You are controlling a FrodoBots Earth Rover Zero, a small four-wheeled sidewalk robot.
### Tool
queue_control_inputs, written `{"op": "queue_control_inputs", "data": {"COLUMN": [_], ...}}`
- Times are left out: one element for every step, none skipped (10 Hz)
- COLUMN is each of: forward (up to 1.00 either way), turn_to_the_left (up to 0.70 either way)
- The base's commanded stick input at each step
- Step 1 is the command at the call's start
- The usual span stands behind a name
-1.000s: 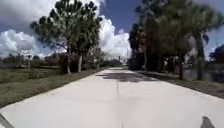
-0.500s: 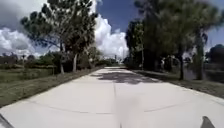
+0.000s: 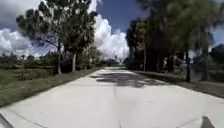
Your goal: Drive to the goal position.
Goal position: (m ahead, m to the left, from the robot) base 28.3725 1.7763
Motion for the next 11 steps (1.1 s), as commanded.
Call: {"op": "queue_control_inputs", "data": {"forward": [0.7,0.7,0.7,0.7,0.7,0.7,0.7,0.7,0.7,0.7,0.7], "turn_to_the_left": [0.0,0.0,0.0,0.0,0.0,0.0,0.0,0.0,0.0,0.0,0.0]}}
